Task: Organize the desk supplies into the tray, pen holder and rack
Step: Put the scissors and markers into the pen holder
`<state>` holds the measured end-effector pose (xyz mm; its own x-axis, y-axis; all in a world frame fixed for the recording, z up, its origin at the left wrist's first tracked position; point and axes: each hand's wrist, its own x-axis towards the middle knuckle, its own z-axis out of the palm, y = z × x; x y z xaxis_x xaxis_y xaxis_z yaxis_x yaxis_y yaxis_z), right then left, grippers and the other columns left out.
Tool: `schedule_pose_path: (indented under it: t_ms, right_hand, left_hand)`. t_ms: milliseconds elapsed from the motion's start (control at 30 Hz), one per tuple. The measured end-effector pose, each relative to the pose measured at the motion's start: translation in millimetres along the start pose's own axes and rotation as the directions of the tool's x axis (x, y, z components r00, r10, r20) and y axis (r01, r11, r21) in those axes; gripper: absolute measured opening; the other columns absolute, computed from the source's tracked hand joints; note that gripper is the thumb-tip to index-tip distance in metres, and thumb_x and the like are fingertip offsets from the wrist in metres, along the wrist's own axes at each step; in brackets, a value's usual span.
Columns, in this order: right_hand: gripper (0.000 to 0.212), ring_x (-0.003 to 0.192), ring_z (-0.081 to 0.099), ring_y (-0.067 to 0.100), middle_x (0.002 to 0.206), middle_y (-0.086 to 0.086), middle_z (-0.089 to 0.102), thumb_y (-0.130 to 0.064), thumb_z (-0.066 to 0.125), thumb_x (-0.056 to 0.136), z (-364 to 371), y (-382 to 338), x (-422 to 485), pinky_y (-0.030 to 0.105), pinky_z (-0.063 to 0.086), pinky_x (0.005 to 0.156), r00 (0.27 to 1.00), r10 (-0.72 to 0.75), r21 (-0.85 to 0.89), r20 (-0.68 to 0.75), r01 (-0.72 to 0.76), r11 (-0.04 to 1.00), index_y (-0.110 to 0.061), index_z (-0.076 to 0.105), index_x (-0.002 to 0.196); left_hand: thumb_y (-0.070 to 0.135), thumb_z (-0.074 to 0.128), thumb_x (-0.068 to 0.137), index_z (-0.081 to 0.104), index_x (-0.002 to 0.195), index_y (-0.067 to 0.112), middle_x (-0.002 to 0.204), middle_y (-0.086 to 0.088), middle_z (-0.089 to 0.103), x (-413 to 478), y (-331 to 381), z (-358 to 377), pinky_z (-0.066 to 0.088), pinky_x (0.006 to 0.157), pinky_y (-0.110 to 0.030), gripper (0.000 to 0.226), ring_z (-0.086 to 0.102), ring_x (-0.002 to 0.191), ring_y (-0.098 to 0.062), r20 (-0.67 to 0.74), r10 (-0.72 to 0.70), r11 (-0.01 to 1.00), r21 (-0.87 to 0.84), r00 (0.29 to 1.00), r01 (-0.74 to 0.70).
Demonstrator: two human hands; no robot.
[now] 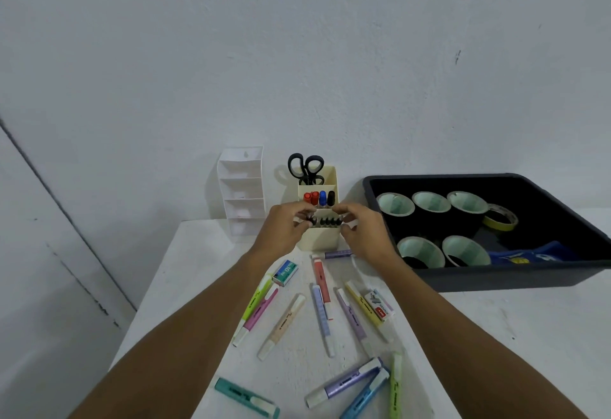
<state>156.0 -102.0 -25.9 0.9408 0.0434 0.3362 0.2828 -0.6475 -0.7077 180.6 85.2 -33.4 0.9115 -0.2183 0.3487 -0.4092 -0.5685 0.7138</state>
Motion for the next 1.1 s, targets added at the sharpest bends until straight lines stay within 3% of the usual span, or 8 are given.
schedule_pose_path:
  t_ms: [167, 367, 500, 600, 733, 867, 1000, 1100]
  right_hand:
    - [0.032, 0.091, 0.060, 0.007, 0.103, 0.000, 0.070, 0.005, 0.062, 0.086, 6.0, -1.3, -0.7, 0.023, 0.051, 0.087, 1.000, -0.021, 0.024, -0.003, 0.021, 0.999, -0.013, 0.071, 0.110]
    - [0.029, 0.092, 0.062, 0.008, 0.103, -0.001, 0.071, 0.001, 0.063, 0.087, 6.9, 0.5, -0.9, 0.027, 0.053, 0.088, 0.999, -0.042, 0.022, 0.002, 0.042, 0.999, -0.015, 0.071, 0.109]
    - [0.042, 0.096, 0.059, 0.006, 0.111, -0.003, 0.066, 0.004, 0.061, 0.087, 6.9, -2.1, -6.6, 0.013, 0.046, 0.085, 1.000, -0.020, 0.051, 0.012, 0.020, 0.999, -0.015, 0.062, 0.124]
    - [0.048, 0.098, 0.056, 0.003, 0.112, -0.011, 0.058, 0.004, 0.056, 0.090, 3.9, -5.7, -16.7, 0.015, 0.048, 0.084, 1.000, 0.024, 0.110, -0.003, -0.024, 0.994, -0.018, 0.053, 0.133]
    - [0.056, 0.105, 0.054, 0.004, 0.117, -0.014, 0.052, 0.004, 0.050, 0.092, 4.5, -4.3, -46.6, 0.005, 0.045, 0.074, 0.995, 0.095, 0.218, 0.018, -0.097, 0.971, -0.024, 0.040, 0.140]
    - [0.045, 0.124, 0.048, 0.016, 0.136, -0.002, 0.052, -0.015, 0.053, 0.095, 7.8, 21.2, -84.5, 0.035, 0.045, 0.103, 0.979, 0.057, -0.055, 0.195, -0.047, 0.997, -0.026, 0.045, 0.138]
    - [0.054, 0.134, 0.040, 0.023, 0.146, -0.002, 0.045, -0.057, 0.035, 0.091, -2.3, 43.5, -128.1, 0.044, 0.036, 0.108, 0.942, -0.010, -0.371, 0.335, 0.142, 0.918, -0.031, 0.048, 0.137]
    - [0.058, 0.146, 0.016, 0.020, 0.159, -0.007, 0.022, -0.065, 0.034, 0.093, -8.5, 46.4, -158.5, 0.047, 0.018, 0.118, 0.941, 0.078, -0.488, 0.330, 0.099, 0.867, -0.039, 0.033, 0.145]
  left_hand:
    - [0.005, 0.065, 0.089, 0.067, 0.120, 0.012, 0.113, -0.008, 0.070, -4.2, 2.8, 3.5, 0.054, 0.091, -0.034, 0.032, 0.067, 0.096, -0.019, 0.031, -0.014, 1.000, 0.021, 0.999, 0.014]
    - [0.009, 0.063, 0.091, 0.069, 0.118, 0.013, 0.108, -0.006, 0.071, -4.7, 7.2, 4.2, 0.050, 0.083, -0.028, 0.028, 0.062, 0.093, -0.017, 0.036, 0.022, 0.995, 0.098, 0.999, -0.025]
    - [0.009, 0.065, 0.089, 0.062, 0.127, 0.016, 0.118, -0.005, 0.067, -6.1, 5.7, 4.6, 0.052, 0.090, -0.033, 0.039, 0.061, 0.102, -0.018, 0.016, 0.016, 0.996, 0.084, 1.000, -0.017]
    - [0.010, 0.066, 0.089, 0.055, 0.134, 0.016, 0.125, -0.004, 0.060, -14.3, 2.4, 4.2, 0.054, 0.088, -0.033, 0.047, 0.057, 0.107, -0.015, -0.018, 0.045, 0.998, 0.053, 0.999, -0.044]
    - [0.014, 0.066, 0.088, 0.057, 0.130, 0.014, 0.126, 0.000, 0.052, -38.3, -7.0, 4.8, 0.045, 0.097, -0.029, 0.042, 0.048, 0.118, -0.014, -0.110, 0.089, 0.984, 0.160, 0.990, -0.071]
    - [0.015, 0.066, 0.088, 0.061, 0.122, 0.013, 0.123, -0.003, 0.054, -72.9, -15.1, 3.3, 0.039, 0.102, -0.030, 0.034, 0.047, 0.117, -0.020, -0.049, 0.032, 0.976, 0.215, 0.998, -0.021]
    - [0.032, 0.058, 0.093, 0.066, 0.118, 0.019, 0.125, 0.001, 0.057, -111.1, -18.2, 2.8, 0.038, 0.099, -0.036, 0.030, 0.046, 0.116, -0.019, 0.022, -0.022, 0.941, 0.338, 1.000, 0.013]
    - [0.059, 0.041, 0.087, 0.065, 0.119, 0.029, 0.132, 0.006, 0.054, -140.9, -17.3, 0.1, 0.032, 0.103, -0.043, 0.050, 0.041, 0.124, -0.017, 0.080, -0.027, 0.889, 0.458, 0.996, -0.012]
